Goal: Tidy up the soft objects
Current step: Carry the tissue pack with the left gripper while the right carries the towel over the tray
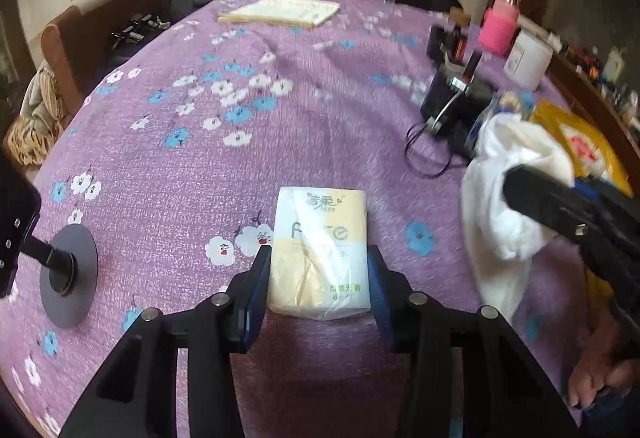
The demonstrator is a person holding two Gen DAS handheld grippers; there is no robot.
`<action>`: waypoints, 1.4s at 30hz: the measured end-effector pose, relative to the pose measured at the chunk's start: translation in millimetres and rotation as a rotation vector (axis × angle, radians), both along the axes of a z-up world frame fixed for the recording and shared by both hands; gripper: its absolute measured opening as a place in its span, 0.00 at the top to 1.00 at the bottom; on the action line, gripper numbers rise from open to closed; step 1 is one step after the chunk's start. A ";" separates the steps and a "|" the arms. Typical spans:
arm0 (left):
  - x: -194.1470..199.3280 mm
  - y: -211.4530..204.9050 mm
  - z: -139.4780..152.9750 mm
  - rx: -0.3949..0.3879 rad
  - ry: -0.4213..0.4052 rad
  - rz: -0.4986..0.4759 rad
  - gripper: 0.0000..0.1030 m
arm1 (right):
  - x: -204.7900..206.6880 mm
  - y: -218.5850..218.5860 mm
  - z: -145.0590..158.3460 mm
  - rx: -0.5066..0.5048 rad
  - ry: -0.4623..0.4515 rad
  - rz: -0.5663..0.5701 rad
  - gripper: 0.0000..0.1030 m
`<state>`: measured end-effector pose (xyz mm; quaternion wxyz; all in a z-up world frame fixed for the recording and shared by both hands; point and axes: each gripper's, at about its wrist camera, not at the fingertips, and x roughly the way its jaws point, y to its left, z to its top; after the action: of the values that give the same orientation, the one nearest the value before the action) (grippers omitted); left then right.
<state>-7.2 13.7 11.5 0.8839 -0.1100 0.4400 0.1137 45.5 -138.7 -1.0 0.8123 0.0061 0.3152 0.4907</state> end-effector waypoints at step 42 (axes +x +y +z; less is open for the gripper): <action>3.1 -81.4 65.5 0.094 -0.297 -0.054 0.57 | 24.8 -70.0 35.4 0.211 -0.014 -0.253 0.81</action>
<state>-4.0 -67.6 77.0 0.9463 -0.0720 0.3012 0.0929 70.3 -208.7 34.4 0.8646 0.1277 0.2531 0.4148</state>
